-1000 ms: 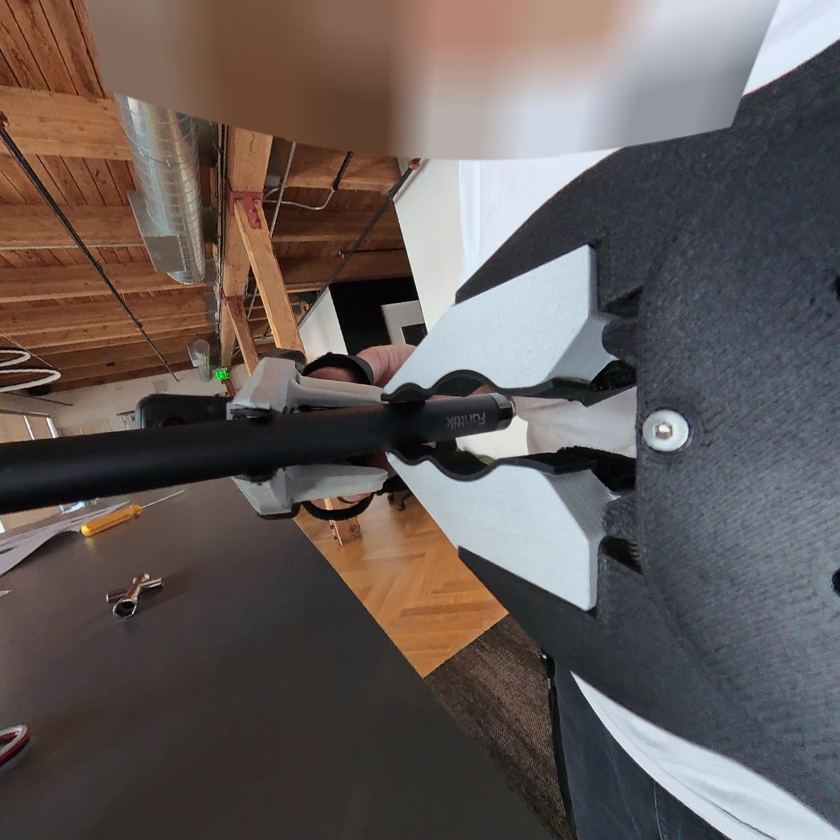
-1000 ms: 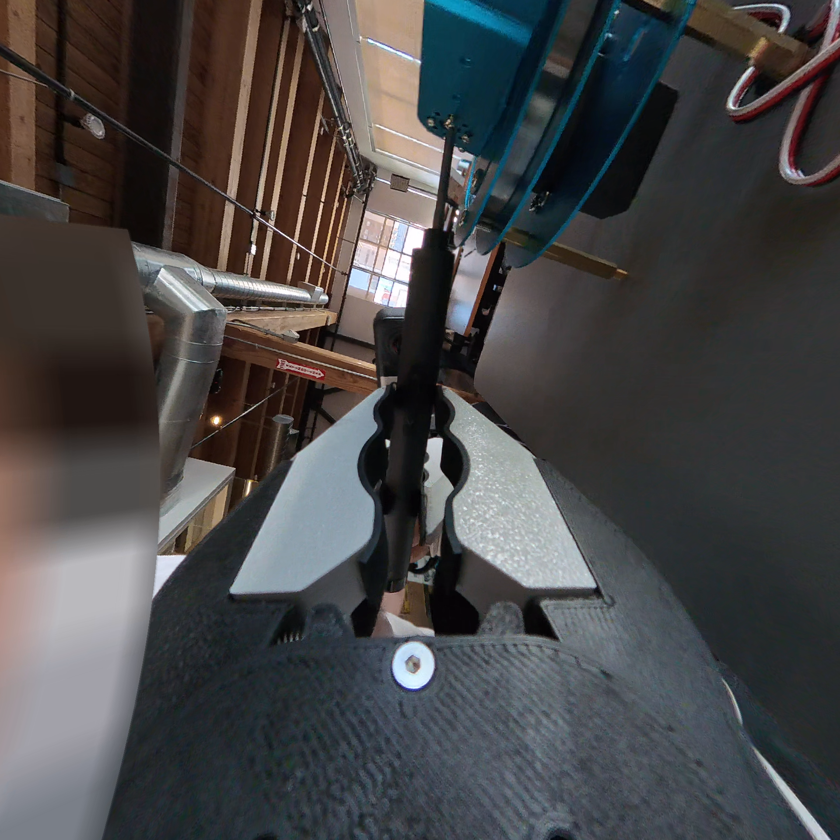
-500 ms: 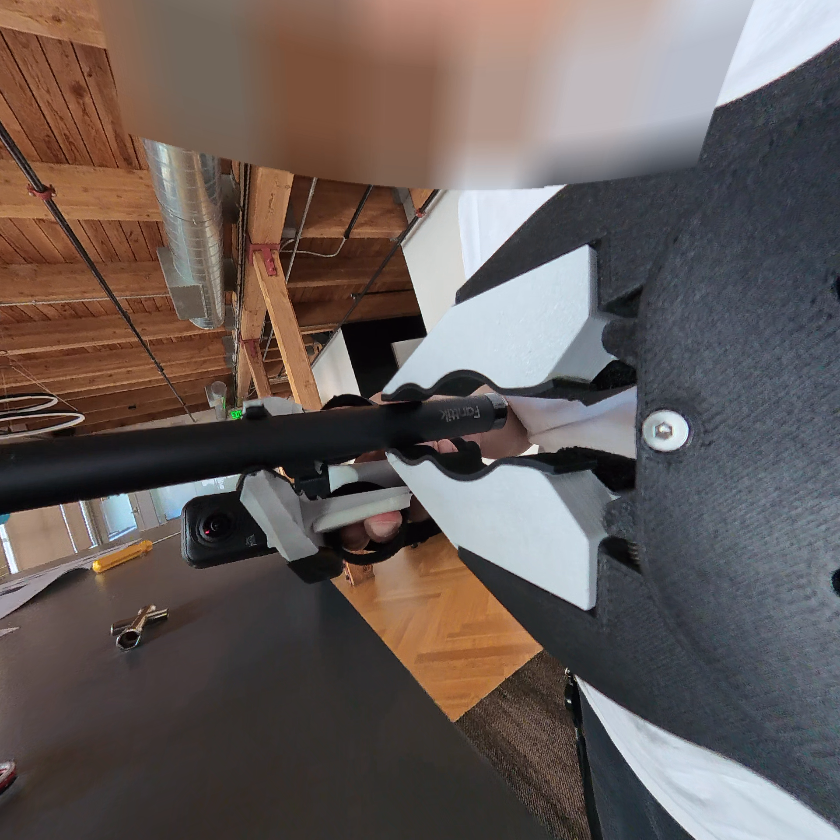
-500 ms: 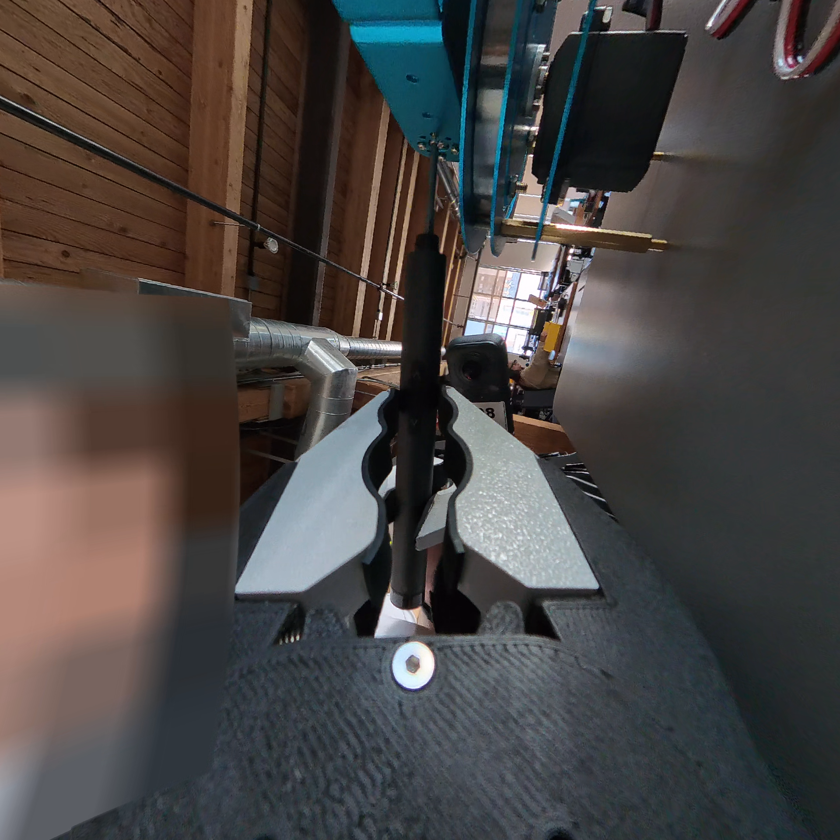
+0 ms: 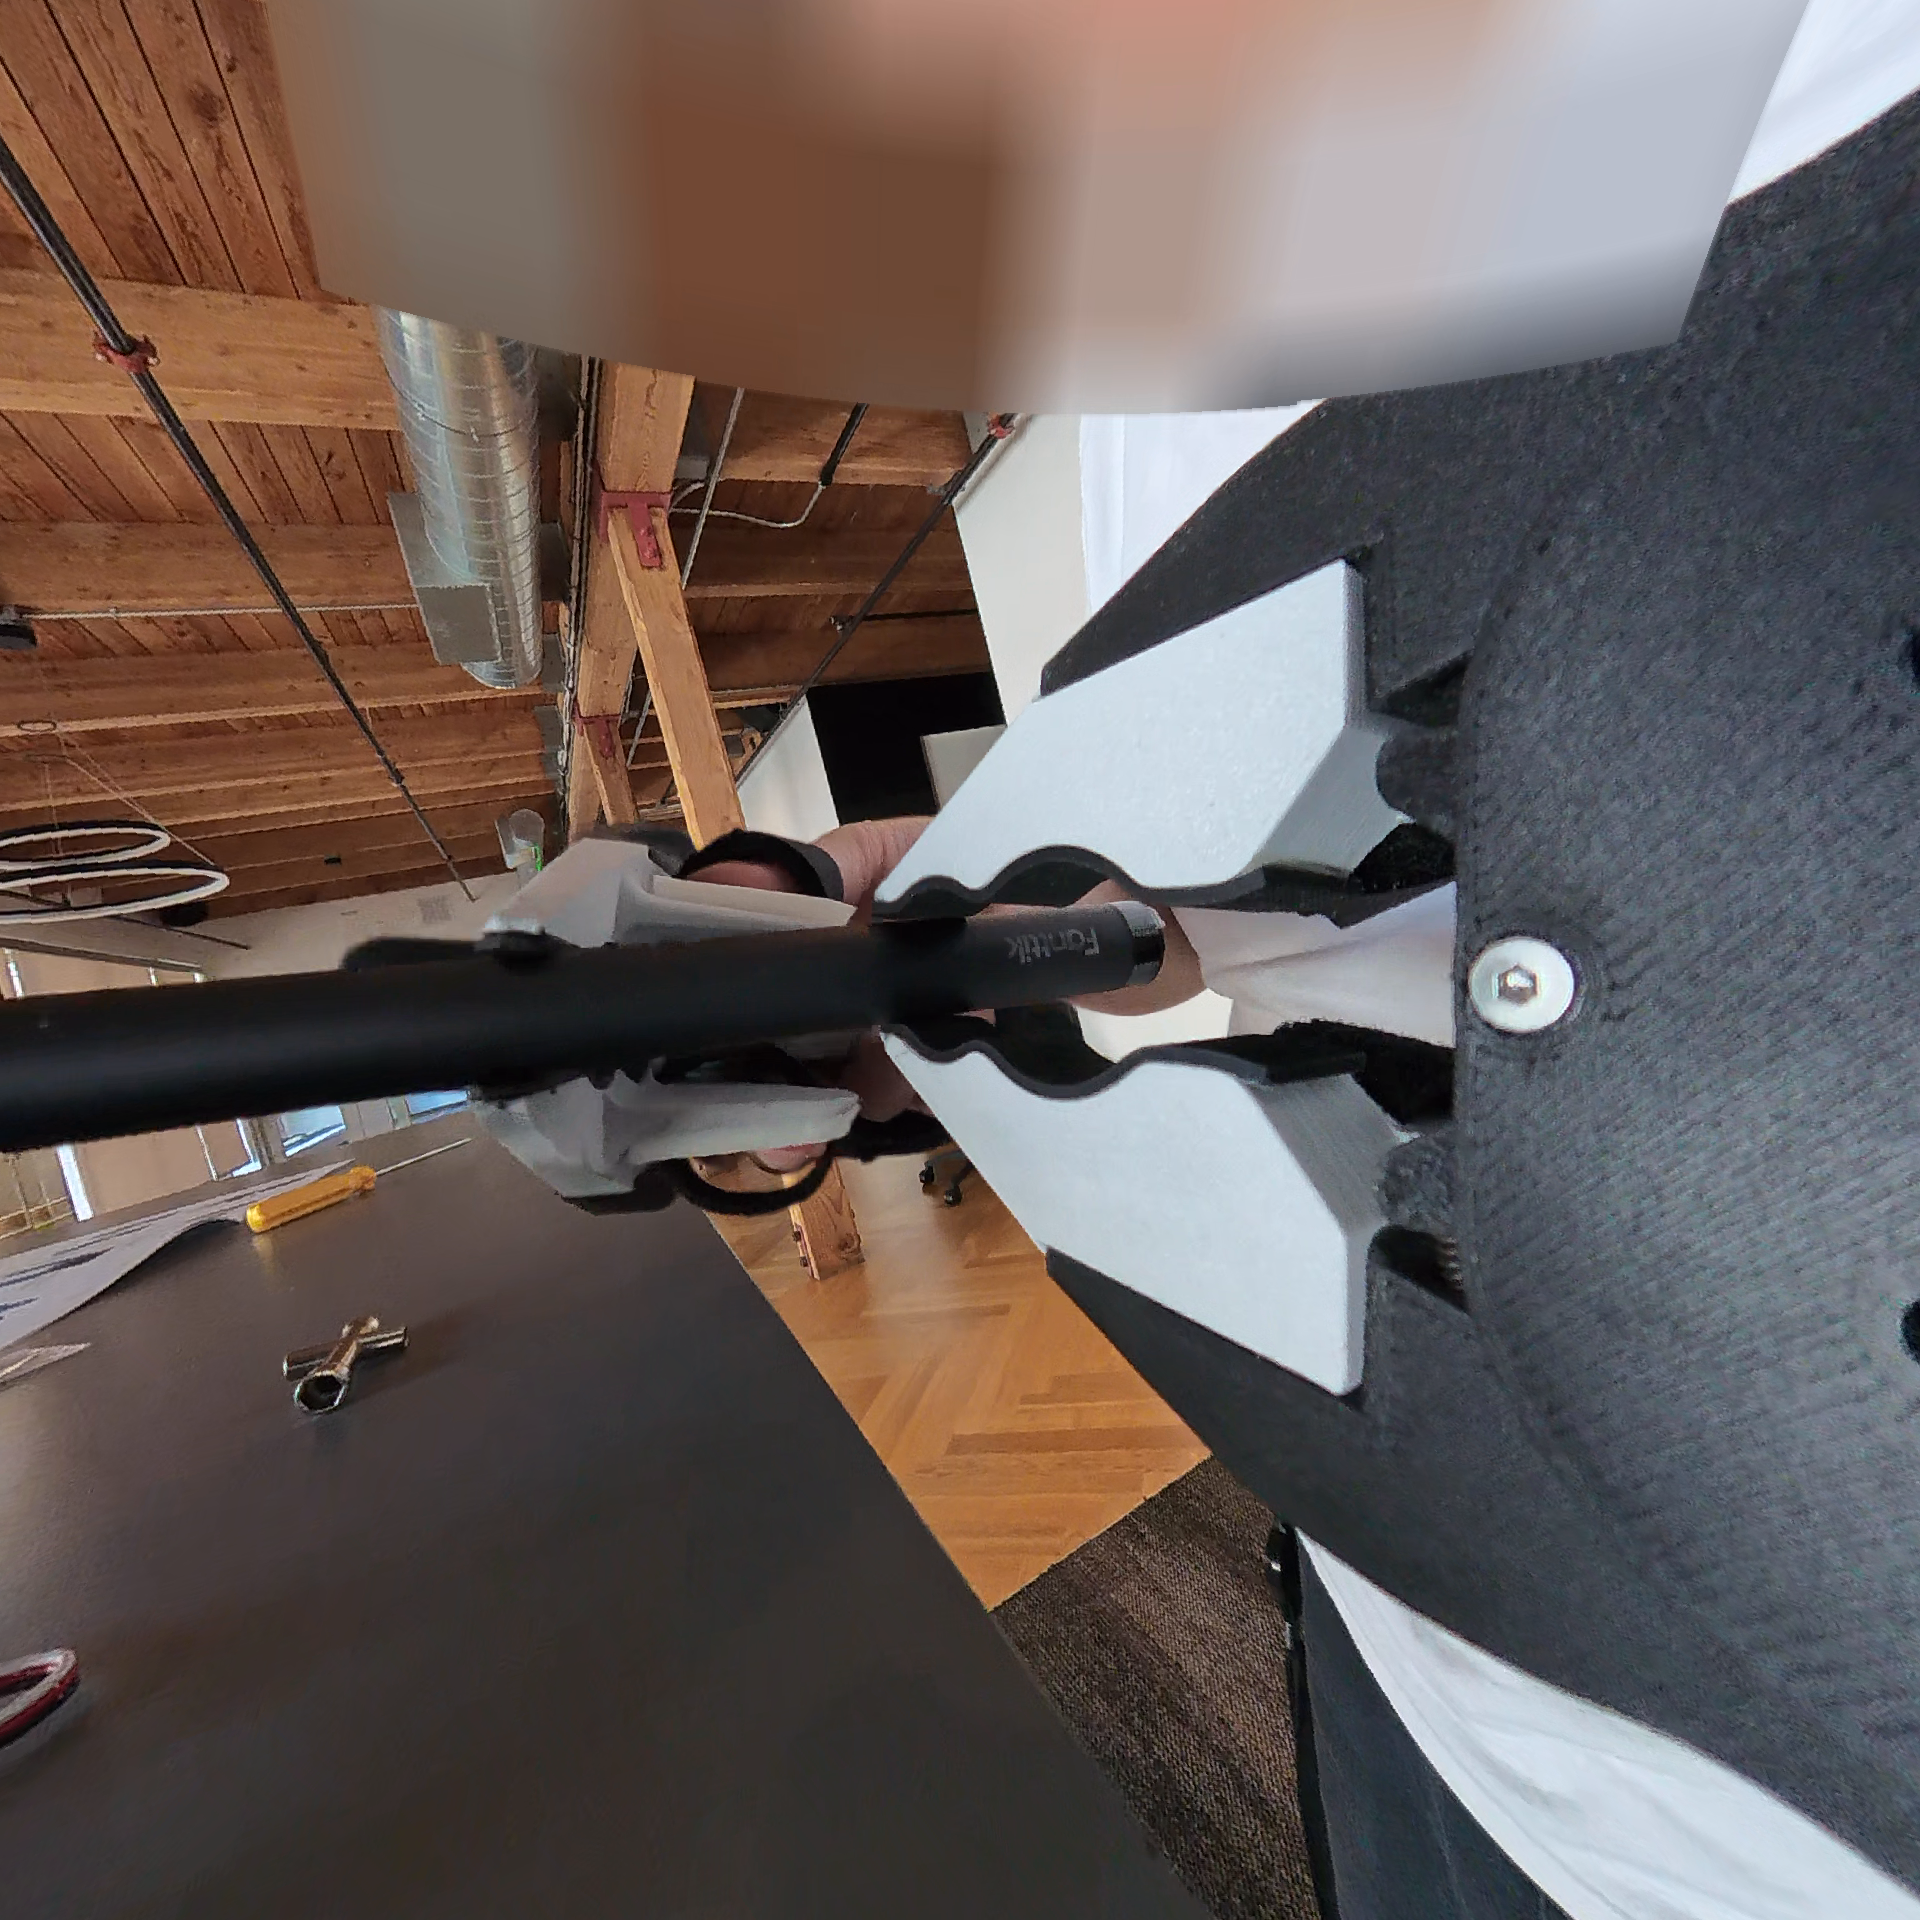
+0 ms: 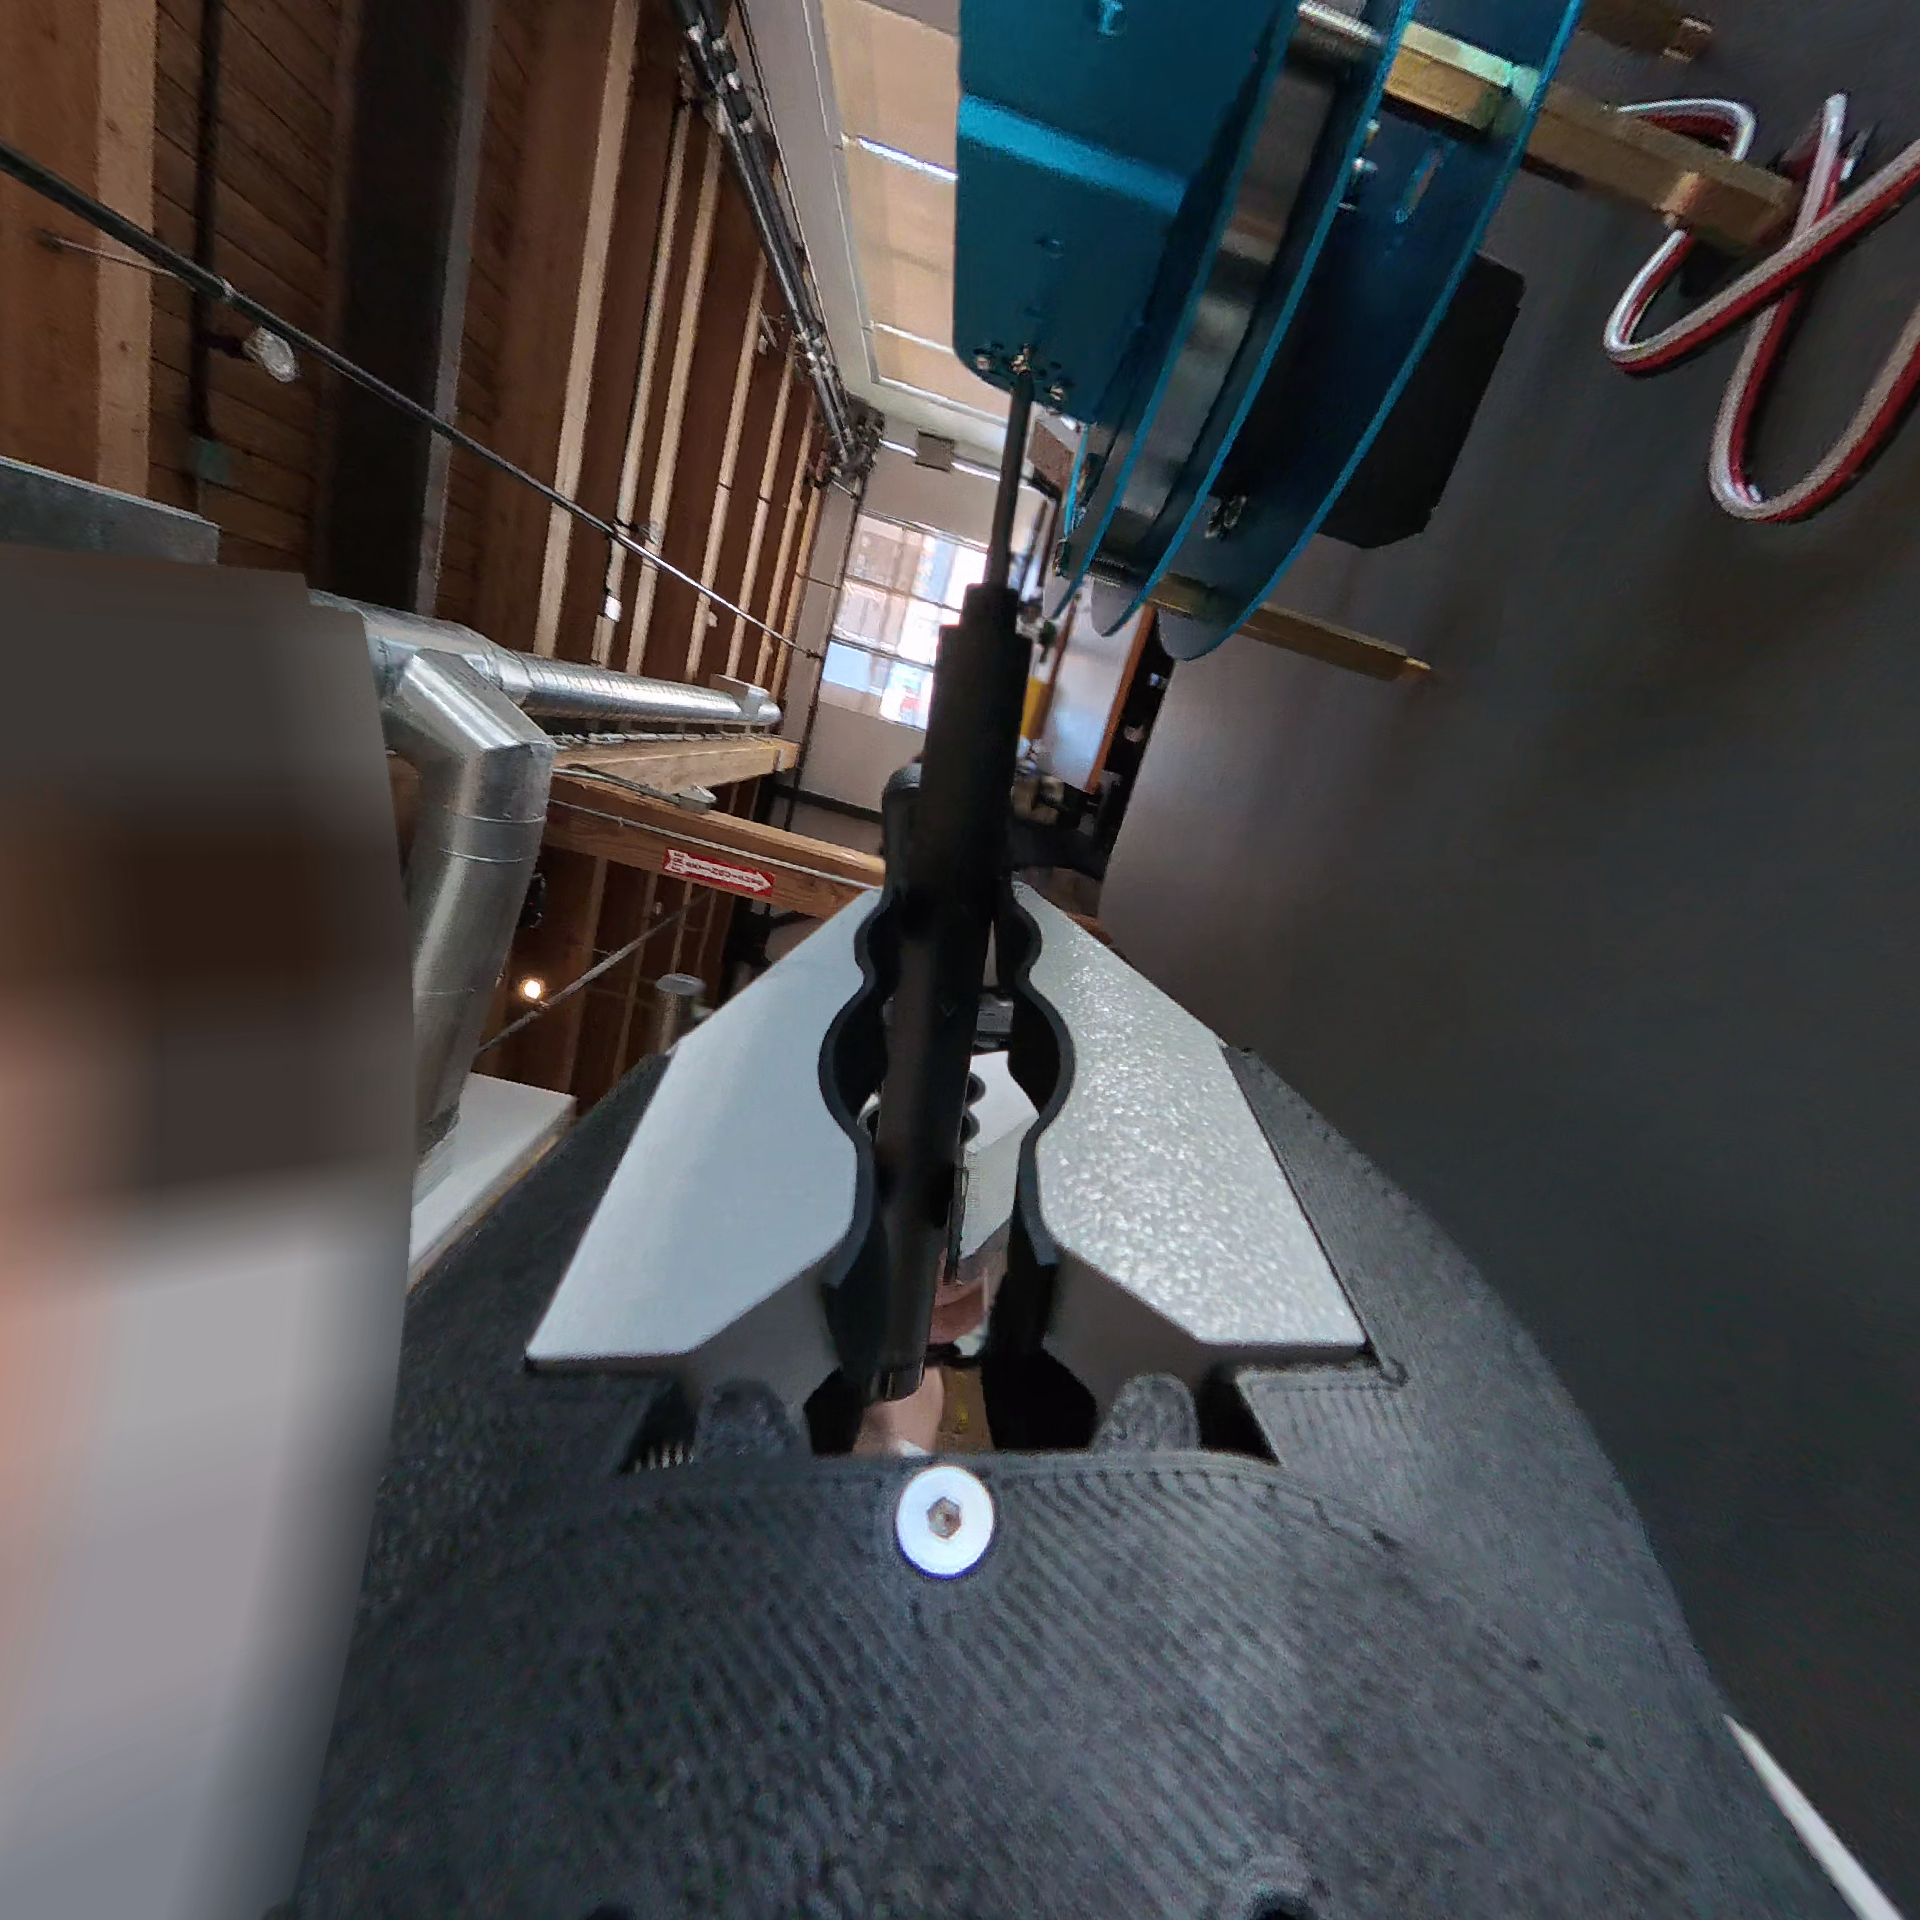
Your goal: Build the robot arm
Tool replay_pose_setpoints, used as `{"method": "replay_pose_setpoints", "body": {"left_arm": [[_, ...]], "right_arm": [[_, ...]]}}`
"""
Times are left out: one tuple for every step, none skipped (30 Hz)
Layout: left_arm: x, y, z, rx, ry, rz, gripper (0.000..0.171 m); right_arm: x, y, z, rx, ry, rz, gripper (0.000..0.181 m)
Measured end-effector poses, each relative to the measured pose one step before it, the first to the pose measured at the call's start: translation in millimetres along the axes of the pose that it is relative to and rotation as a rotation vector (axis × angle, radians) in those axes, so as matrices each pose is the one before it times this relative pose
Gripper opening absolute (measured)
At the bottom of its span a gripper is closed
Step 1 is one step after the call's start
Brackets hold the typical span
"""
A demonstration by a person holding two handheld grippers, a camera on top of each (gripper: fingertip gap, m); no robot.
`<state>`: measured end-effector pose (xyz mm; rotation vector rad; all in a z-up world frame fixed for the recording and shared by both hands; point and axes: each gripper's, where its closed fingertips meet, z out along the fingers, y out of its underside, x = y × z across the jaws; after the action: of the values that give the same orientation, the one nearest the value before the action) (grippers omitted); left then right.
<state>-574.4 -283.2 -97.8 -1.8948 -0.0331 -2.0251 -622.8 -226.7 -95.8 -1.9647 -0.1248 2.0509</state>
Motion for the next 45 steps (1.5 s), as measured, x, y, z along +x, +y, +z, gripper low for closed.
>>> {"method": "replay_pose_setpoints", "body": {"left_arm": [[1.53, -0.22, 0.37, 0.00047, 0.0121, -0.0017, 0.017], [1.72, -0.1, 0.3, 0.0001, 0.015, -0.0028, 0.017], [1.61, 0.04, 0.26, 0.00092, 0.0156, -0.0034, 0.017], [1.01, 0.24, 0.17, 0.00012, 0.0115, -0.0027, 0.017], [0.91, 0.36, 0.04, -0.00069, 0.0096, -0.0006, 0.019], [0.9, 0.46, 0.1, -0.00157, 0.008, -0.0011, 0.02], [0.97, 0.68, 0.11, -0.00326, 0.0082, 0.001, 0.021], [0.68, 0.53, -0.03, -0.00368, 0.0045, 0.0018, 0.02], [-0.43, 0.18, -0.14, -0.0026, -0.002, 0.0014, 0.017], [-0.62, -0.49, 0.0, 0.00026, -0.0022, 0.0, 0.017], [0.17, -0.6, -0.2, -0.00082, 0.0007, -0.0045, 0.017], [0.28, -0.59, -0.6, -0.00146, 0.0001, -0.0021, 0.017], [-0.43, -0.54, 0.46, 0.00112, -0.0057, 0.0029, 0.017], [-0.58, 0.02, -0.02, -0.00055, -0.0103, 0.0022, 0.017], [-2.45, 0.18, 1.69, -0.00058, -0.0164, 0.0029, 0.017], [-1.24, 0.38, -0.29, -0.00088, -0.0126, 0.0042, 0.017], [-1.37, 0.37, 0.81, -0.00046, -0.0106, -0.0006, 0.017], [-0.74, 0.08, 0.53, -0.00039, -0.0122, -0.0015, 0.016], [-1.28, -0.14, 0.01, -0.00162, -0.0138, 0.001, 0.016], [-0.73, -0.33, 0.17, -0.00146, -0.0122, 0.0017, 0.016], [0.1, -0.46, 0.12, -0.00069, -0.0072, -0.0002, 0.017], [-0.04, -0.09, 0.65, -0.00003, -0.0086, -0.0014, 0.016], [-0.38, -0.26, 0.1, 0.00093, -0.012, 0.0014, 0.016], [1.19, -0.57, 0.11, 0.0024, -0.0041, 0.0049, 0.016], [2.02, -0.57, 0.07, 0.00487, 0.0031, 0.0089, 0.017], [1.75, -0.21, -0.17, 0.00349, 0.0048, 0.0096, 0.017], [1.83, -0.64, -0.04, -0.00007, 0.0089, 0.0026, 0.017], [2.67, -0.64, 1.41, 0.00018, 0.017, -0.0021, 0.017], [2.67, -1.01, 2.2, 0.00445, 0.0271, -0.0087, 0.017], [1.59, -0.25, 1.14, 0.00161, 0.0201, -0.0111, 0.02], [0.0, 1.1, 0.35, -0.00461, 0.0103, -0.0044, 0.023], [-0.46, 0.95, 0.7, -0.00633, 0.0035, -0.0018, 0.022], [-0.52, -0.04, -0.16, -0.0001, 0.0012, -0.0004, 0.022], [-0.57, -0.31, -0.04, 0.00065, -0.0003, 0.001, 0.021], [-0.82, -0.53, 0.7, -0.00041, -0.001, 0.0002, 0.017], [-0.15, -0.12, 0.05, -0.0018, 0.0, -0.0039, 0.017], [-0.71, 0.08, -0.89, -0.00323, -0.0027, -0.001, 0.016], [-1.25, -0.12, -0.21, -0.00086, -0.0081, 0.0012, 0.016], [-1.92, 0.02, -0.3, -0.0005, -0.0177, 0.0027, 0.016], [-2.15, 0.24, -0.45, -0.00045, -0.0252, 0.0052, 0.016], [-1.15, 0.19, -0.77, -0.00036, -0.0204, 0.0038, 0.016], [-0.14, -0.31, -0.12, 0.00016, -0.0119, -0.002, 0.016], [-1.06, 0.12, 0.46, -0.0004, -0.0144, -0.0035, 0.016], [-1.38, -0.32, -0.53, -0.00146, -0.0185, 0.0002, 0.016], [-0.98, -0.07, -0.24, -0.0017, -0.0191, 0.0043, 0.016]], "right_arm": [[-1.99, -0.62, -0.32, 0.0199, -0.0363, 0.0228, 0.016], [-1.43, -0.4, -0.35, 0.0201, -0.0403, 0.0352, 0.016], [-1.28, -0.53, -0.43, 0.0174, -0.0447, 0.0469, 0.016], [-0.89, -0.28, -0.25, 0.0145, -0.0427, 0.0469, 0.015], [-0.37, -0.07, -0.05, 0.0126, -0.0356, 0.0412, 0.015], [-0.11, -0.09, -0.06, 0.0104, -0.0254, 0.0286, 0.015], [-0.16, 0.02, 0.19, 0.0059, -0.017, 0.0089, 0.015], [-0.55, 0.23, 0.38, 0.0008, -0.011, -0.0037, 0.015], [-0.29, 0.09, 0.36, -0.0017, -0.007, -0.0013, 0.015], [0.17, -0.05, 0.34, -0.0027, -0.0042, 0.0026, 0.015], [0.33, -0.26, 0.23, -0.0018, -0.0008, -0.0027, 0.015], [-0.02, 0.0, 0.38, -0.004, 0.0005, -0.0072, 0.015], [0.03, -0.2, 0.32, -0.0025, 0.0045, -0.0068, 0.015], [0.23, -0.14, 0.17, -0.002, 0.0121, -0.0121, 0.016], [1.1, -0.01, -0.1, -0.0025, 0.0277, -0.0213, 0.016], [3.01, -0.07, -0.4, -0.004, 0.0497, -0.0279, 0.017], [2.84, -0.12, -0.4, -0.0057, 0.0554, -0.0373, 0.022], [1.77, 0.49, -0.25, -0.0117, 0.0518, -0.0438, 0.026], [0.58, 0.27, -0.15, -0.0115, 0.0436, -0.0395, 0.026], [-1.87, -1.06, -0.06, -0.0031, 0.0257, -0.0318, 0.026], [-1.4, -0.82, 0.01, -0.0066, 0.0213, -0.0268, 0.022], [1.75, -0.27, -0.22, -0.0096, 0.0322, -0.0224, 0.017], [0.28, 0.49, 0.22, -0.0109, 0.0094, -0.0147, 0.017], [-0.72, -0.54, -0.16, -0.0008, -0.0108, 0.0129, 0.017], [-1.09, -0.64, -0.23, 0.0097, -0.0248, 0.0315, 0.016], [-1.33, -1.0, -0.21, 0.0179, -0.0356, 0.0405, 0.016], [-0.79, -0.8, -0.41, 0.0206, -0.0394, 0.0396, 0.016], [-0.62, -0.56, -0.58, 0.0186, -0.0422, 0.0491, 0.016], [-1.53, -0.61, -0.39, 0.0187, -0.0454, 0.0462, 0.016], [-1.11, -0.29, -0.29, 0.0158, -0.0385, 0.0337, 0.015], [0.51, -0.56, -0.52, 0.0125, -0.0197, 0.0273, 0.015], [0.22, -0.05, -0.09, 0.004, -0.0137, 0.0093, 0.015], [0.31, 0.37, 0.03, -0.0055, -0.0069, -0.0014, 0.015], [0.31, -0.35, 0.05, -0.0029, -0.0011, -0.0036, 0.015], [-0.23, 0.21, 0.4, -0.0056, -0.0012, -0.0043, 0.016], [-0.1, 0.13, 0.52, -0.0052, 0.001, -0.0059, 0.016], [0.48, -0.19, 0.12, -0.003, 0.0054, -0.0047, 0.016], [0.18, 0.13, 0.29, -0.0049, 0.005, -0.0015, 0.016], [0.62, 0.06, 0.06, -0.0046, 0.0108, -0.0061, 0.016], [1.7, -0.12, -0.38, -0.005, 0.026, -0.016, 0.015], [3.41, -0.18, -0.66, -0.0073, 0.0465, -0.0283, 0.019], [4.61, -0.26, -0.54, -0.0102, 0.0598, -0.0379, 0.027], [2.38, -0.17, -0.38, -0.0125, 0.05, -0.0424, 0.03], [-0.01, 0.37, -0.03, -0.0153, 0.0353, -0.0414, 0.028], [-0.95, 1.28, 0.48, -0.0207, 0.0252, -0.0307, 0.027]]}}
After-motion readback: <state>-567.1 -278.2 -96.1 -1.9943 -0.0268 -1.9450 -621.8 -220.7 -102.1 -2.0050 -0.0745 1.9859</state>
